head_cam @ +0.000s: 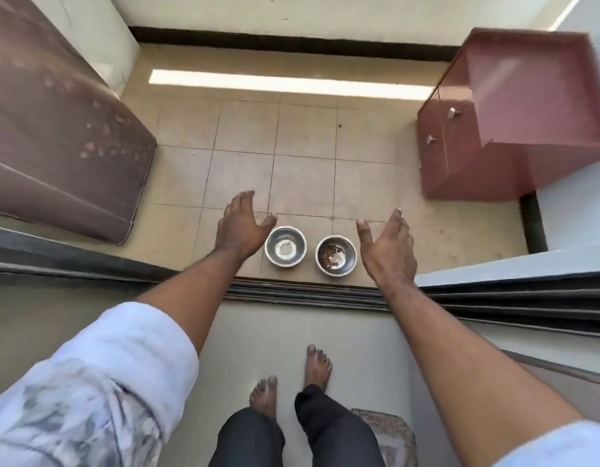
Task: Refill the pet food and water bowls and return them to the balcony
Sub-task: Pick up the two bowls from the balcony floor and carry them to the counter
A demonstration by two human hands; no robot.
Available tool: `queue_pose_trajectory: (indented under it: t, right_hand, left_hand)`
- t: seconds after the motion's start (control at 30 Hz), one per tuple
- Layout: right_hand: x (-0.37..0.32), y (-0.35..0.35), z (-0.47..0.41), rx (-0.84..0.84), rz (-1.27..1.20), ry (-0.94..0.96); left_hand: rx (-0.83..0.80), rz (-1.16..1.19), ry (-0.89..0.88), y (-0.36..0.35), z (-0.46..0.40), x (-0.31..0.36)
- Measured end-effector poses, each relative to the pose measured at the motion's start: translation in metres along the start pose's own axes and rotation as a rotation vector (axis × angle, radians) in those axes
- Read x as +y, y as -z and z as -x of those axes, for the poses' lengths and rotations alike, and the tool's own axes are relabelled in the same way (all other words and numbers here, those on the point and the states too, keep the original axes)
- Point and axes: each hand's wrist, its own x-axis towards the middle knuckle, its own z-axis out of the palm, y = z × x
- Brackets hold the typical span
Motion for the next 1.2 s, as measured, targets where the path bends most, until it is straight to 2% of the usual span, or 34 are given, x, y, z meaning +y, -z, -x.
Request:
queue_pose_trajectory:
  t: [0.3, 0.53, 0.7, 0.8, 0.9, 1.03, 1.2]
  right_hand:
    - [0.066, -0.178, -0.057, -0.155, -0.051, -0.178]
    - [0.11, -0.319, -0.117, -0.275, -0.341, -0.597]
    - [0.141, -0.397, -0.145, -0.285, -0.599, -0.795]
    - [0.148, -0.425, -0.152, -0.311, -0.706, -0.818]
    - [0.159, -0.445, -0.157, -0.226, -0.818, -0.848]
    - [0.179, -0.461, -0.165, -0.117, -0.868, -0.849]
    - [0.182, -0.469, -0.169, -0.141, -0.958, -0.833]
  left_hand:
    - [-0.069, -0.015, 0.056, -0.15, -0.075, -0.081]
    - [-0.124, 0.053, 0.164, -0.267, -0.124, -0.149]
    - [-0.186, 0.081, 0.274, -0.331, -0.149, -0.191]
    - [-0.27, 0.161, 0.357, -0.359, -0.16, -0.212]
    - [-0.318, 0.289, 0.399, -0.377, -0.166, -0.227]
    - [-0.282, 0.485, 0.438, -0.389, -0.164, -0.223]
    - [-0.212, 0.522, 0.434, -0.396, -0.166, -0.218]
